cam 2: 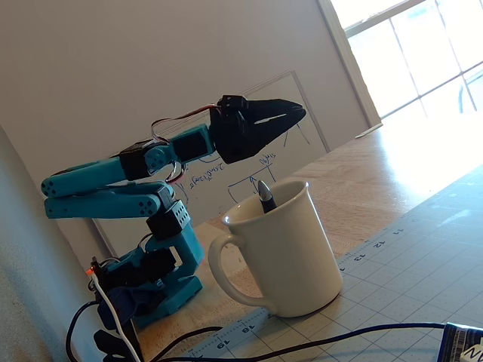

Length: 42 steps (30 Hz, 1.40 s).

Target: Grasp a pen and put it in a mug.

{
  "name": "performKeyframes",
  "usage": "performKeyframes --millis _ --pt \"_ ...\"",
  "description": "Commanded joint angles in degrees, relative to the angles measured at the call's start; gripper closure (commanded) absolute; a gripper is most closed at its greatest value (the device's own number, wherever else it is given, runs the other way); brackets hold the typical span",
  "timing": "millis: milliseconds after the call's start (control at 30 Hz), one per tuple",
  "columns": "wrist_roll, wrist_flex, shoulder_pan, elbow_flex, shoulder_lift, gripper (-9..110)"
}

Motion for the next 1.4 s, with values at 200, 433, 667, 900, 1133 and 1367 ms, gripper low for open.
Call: performKeyframes --millis 200,433,667,900,1133,1367 --pt "10.37 27.16 -14.77 -5.71 16.44 100" --pt "31.2 39.81 -22.24 -4.83 23.38 100" --pt "43.77 49.92 -27.95 -4.66 27.25 100" --pt "43.77 62.67 -31.03 -4.66 30.76 100" --pt "43.68 72.07 -31.38 -4.57 30.59 100" --pt "43.68 76.55 -31.73 1.32 30.59 100"
